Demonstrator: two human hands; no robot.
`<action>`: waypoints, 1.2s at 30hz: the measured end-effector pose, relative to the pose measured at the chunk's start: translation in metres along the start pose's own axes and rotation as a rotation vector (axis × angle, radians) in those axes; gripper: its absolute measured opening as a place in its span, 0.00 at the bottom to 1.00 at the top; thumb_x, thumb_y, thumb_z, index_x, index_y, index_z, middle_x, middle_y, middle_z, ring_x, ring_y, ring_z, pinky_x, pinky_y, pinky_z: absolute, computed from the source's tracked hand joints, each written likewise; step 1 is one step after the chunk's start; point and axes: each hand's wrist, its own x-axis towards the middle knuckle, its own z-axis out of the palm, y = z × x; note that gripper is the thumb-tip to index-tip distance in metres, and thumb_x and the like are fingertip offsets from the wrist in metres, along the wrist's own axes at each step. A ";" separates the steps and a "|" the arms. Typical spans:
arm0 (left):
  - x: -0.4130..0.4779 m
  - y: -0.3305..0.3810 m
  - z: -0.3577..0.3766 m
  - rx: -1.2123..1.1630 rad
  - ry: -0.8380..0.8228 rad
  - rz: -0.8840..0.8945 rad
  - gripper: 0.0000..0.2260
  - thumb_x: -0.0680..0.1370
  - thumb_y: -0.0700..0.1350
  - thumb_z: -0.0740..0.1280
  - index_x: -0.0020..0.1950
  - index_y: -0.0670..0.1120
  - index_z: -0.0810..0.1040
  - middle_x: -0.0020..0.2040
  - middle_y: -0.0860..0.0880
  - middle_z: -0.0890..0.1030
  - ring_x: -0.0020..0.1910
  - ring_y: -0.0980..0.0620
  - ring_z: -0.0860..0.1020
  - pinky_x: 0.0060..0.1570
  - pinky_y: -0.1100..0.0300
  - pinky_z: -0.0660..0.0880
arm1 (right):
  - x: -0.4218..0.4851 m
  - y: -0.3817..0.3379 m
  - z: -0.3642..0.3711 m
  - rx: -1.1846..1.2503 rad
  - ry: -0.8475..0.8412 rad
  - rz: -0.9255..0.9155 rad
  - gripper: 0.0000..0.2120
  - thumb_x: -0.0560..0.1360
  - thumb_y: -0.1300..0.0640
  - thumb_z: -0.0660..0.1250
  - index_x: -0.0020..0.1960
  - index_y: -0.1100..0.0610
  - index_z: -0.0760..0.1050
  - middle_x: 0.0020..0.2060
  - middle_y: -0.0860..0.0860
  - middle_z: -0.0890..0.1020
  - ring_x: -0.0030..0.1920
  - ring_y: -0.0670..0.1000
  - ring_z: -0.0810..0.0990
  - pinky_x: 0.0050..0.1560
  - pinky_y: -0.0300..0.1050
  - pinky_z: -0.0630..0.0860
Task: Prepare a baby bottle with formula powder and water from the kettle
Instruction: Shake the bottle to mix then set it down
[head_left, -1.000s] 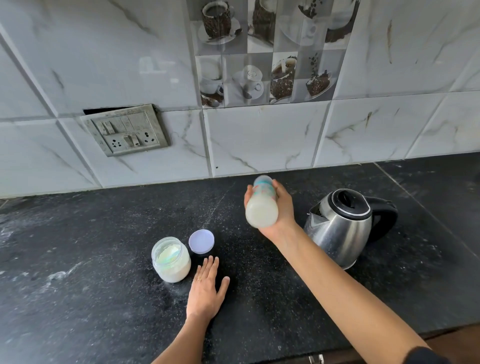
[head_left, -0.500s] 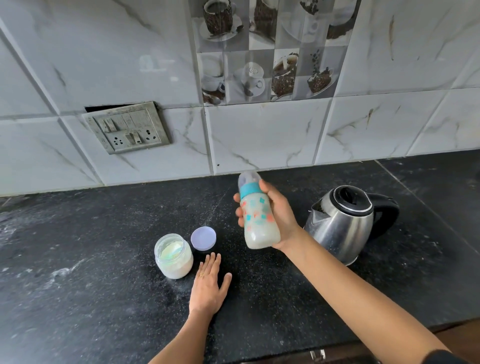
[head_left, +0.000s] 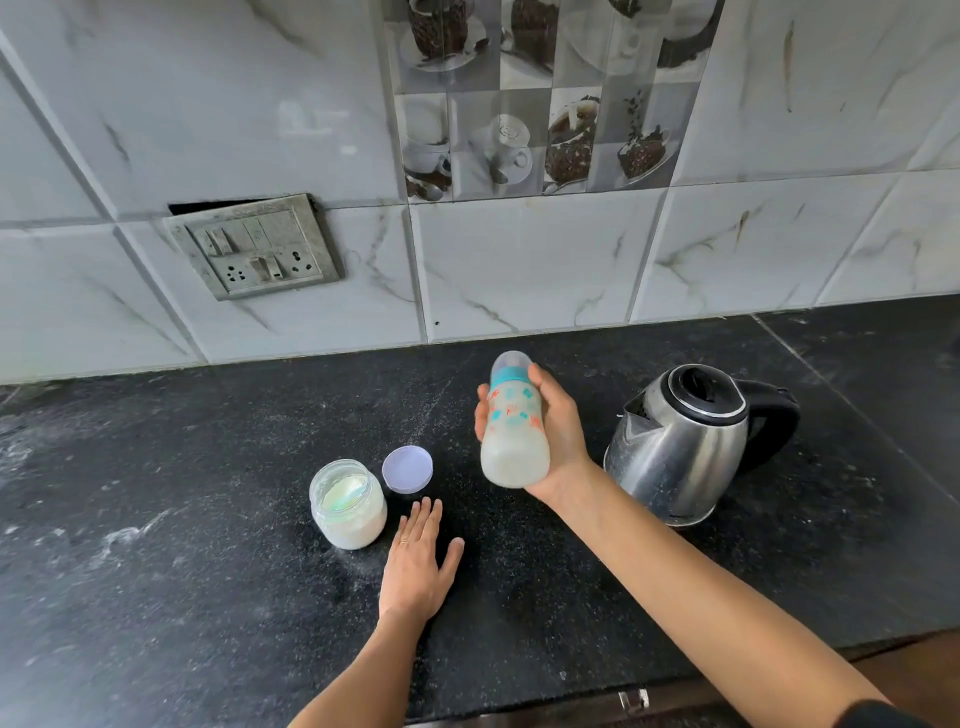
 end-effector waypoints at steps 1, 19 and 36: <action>0.000 0.000 0.000 -0.001 -0.002 0.000 0.29 0.80 0.58 0.53 0.77 0.47 0.51 0.77 0.51 0.51 0.72 0.62 0.41 0.70 0.65 0.36 | -0.002 0.002 0.000 -0.042 -0.010 0.017 0.18 0.76 0.47 0.62 0.49 0.63 0.75 0.39 0.57 0.78 0.32 0.53 0.79 0.32 0.42 0.79; 0.000 0.000 -0.001 -0.005 -0.006 0.005 0.29 0.80 0.58 0.53 0.77 0.47 0.52 0.78 0.51 0.52 0.72 0.62 0.41 0.71 0.64 0.36 | -0.001 -0.003 -0.007 -0.162 -0.024 0.065 0.18 0.76 0.47 0.62 0.50 0.63 0.74 0.39 0.57 0.79 0.31 0.53 0.79 0.33 0.42 0.79; 0.001 -0.001 0.000 -0.006 -0.009 0.010 0.29 0.80 0.58 0.54 0.77 0.46 0.52 0.78 0.50 0.52 0.73 0.61 0.42 0.71 0.63 0.37 | 0.000 0.005 -0.011 -0.164 -0.027 0.082 0.18 0.77 0.47 0.61 0.52 0.63 0.73 0.39 0.57 0.79 0.31 0.53 0.79 0.31 0.43 0.79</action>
